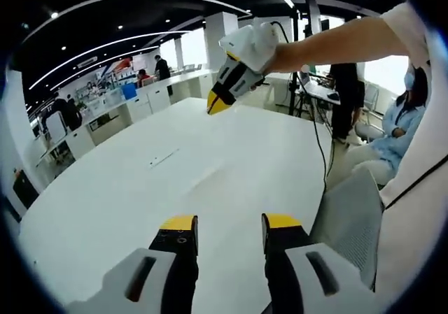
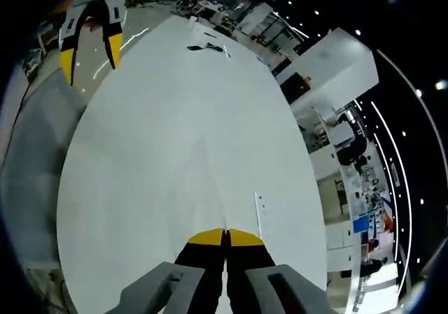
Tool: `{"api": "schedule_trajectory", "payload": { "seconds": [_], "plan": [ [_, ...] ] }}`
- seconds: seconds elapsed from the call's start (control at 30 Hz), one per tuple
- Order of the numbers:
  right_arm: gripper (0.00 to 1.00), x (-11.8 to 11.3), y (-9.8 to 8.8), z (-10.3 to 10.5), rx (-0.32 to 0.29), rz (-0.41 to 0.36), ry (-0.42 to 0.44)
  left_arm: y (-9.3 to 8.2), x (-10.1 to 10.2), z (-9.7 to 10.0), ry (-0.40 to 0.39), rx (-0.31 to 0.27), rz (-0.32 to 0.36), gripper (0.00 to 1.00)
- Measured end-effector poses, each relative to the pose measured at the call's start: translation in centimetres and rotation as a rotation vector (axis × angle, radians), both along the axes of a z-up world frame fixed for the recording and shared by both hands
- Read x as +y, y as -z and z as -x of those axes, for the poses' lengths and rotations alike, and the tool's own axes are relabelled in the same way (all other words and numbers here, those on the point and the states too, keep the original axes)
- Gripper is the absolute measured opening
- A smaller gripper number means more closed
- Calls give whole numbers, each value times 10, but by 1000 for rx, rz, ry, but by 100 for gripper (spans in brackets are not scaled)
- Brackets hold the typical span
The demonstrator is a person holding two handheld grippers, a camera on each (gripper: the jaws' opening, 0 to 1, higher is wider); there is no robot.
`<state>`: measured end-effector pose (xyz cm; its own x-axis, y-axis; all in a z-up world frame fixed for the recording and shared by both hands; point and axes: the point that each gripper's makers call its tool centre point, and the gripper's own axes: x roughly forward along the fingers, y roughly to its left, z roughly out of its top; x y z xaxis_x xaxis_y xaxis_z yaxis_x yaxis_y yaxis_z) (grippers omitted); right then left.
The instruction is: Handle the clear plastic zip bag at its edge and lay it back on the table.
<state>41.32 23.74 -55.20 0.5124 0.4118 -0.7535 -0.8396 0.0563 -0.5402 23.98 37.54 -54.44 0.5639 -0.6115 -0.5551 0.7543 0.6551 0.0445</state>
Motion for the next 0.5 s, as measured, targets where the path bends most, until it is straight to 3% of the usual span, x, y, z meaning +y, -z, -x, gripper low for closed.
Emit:
{"api": "schedule_trajectory", "payload": {
  "seconds": [0.33,0.5],
  "plan": [
    [0,0,1,-22,-60,16,-12,4,2,-8,-15,7,11,37],
    [0,0,12,-31,-82,31,-23,7,3,-13,-22,13,18,38]
  ]
}}
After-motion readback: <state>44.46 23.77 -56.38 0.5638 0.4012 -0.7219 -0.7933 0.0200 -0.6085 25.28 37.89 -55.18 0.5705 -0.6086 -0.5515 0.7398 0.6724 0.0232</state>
